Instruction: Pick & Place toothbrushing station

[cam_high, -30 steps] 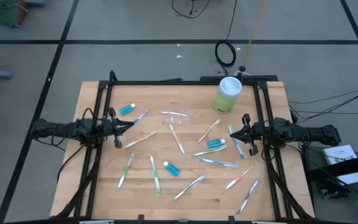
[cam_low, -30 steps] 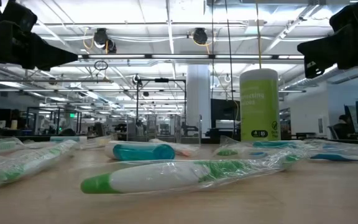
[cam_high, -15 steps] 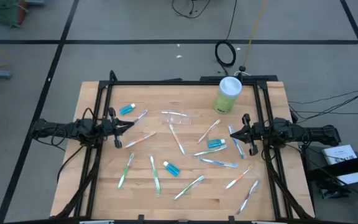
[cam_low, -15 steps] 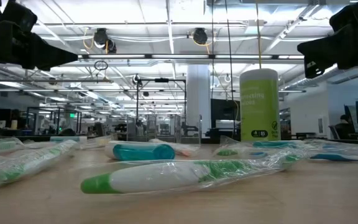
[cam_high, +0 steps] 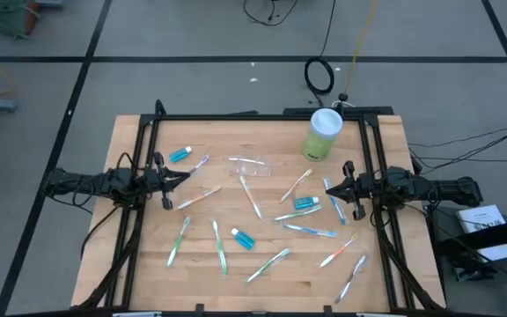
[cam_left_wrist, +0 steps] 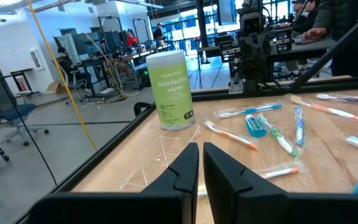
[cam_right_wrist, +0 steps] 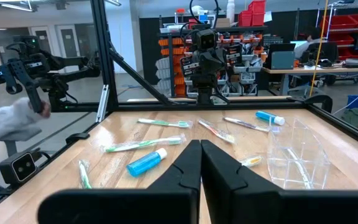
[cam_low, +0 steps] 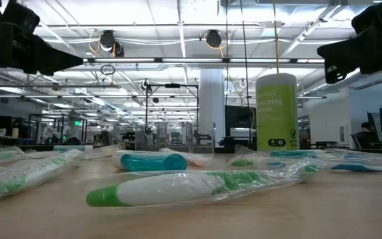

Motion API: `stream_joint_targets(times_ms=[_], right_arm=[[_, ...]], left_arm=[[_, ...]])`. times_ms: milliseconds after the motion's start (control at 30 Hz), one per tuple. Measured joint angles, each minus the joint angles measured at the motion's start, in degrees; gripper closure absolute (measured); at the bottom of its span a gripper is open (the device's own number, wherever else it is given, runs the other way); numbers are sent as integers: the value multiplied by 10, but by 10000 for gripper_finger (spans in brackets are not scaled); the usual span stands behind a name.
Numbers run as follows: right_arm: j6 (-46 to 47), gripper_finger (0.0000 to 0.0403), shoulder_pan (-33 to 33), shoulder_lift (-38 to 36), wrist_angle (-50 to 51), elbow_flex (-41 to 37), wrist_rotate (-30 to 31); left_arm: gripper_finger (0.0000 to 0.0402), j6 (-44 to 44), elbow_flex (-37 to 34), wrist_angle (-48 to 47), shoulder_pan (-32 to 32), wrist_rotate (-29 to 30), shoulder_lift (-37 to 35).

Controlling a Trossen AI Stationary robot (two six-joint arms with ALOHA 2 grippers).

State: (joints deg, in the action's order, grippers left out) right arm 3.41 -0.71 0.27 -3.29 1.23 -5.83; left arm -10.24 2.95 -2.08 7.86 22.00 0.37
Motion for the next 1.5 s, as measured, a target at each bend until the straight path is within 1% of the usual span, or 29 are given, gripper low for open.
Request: stream_joint_targets(times_ms=[100, 233, 333, 533, 700, 900, 967, 1067, 1200, 1300, 1400, 1500], right_arm=[[-2, 403, 0, 0, 0, 0, 0], [-41, 403, 0, 0, 0, 0, 0], [-46, 403, 0, 0, 0, 0, 0], [-48, 403, 0, 0, -2, 0, 0], [-55, 403, 0, 0, -23, 0, -1], [21, 403, 0, 0, -33, 0, -3], [16, 403, 0, 0, -33, 0, -2], [-29, 403, 0, 0, -36, 0, -1], [-80, 403, 0, 0, -70, 0, -1], [-85, 403, 0, 0, -93, 0, -2], [-86, 403, 0, 0, -105, 0, -2], [-87, 403, 0, 0, -133, 0, -2]], left_arm=[[373, 0, 0, 0, 0, 0, 0], [373, 0, 0, 1, 0, 0, 0], [373, 8, 0, 2, 0, 0, 0], [373, 60, 0, 2, 0, -1, 0], [373, 151, 0, 2, 0, -11, 0], [373, 166, 0, -8, 0, -9, 2], [373, 166, 0, -6, 0, -1, 9], [370, 167, 0, 12, -3, 17, 25], [339, 166, 17, 23, -15, 15, 57], [306, 168, 52, 14, -23, 2, 88], [275, 178, 98, -23, -31, 1, 126], [257, 217, 150, -81, -46, 8, 170]])
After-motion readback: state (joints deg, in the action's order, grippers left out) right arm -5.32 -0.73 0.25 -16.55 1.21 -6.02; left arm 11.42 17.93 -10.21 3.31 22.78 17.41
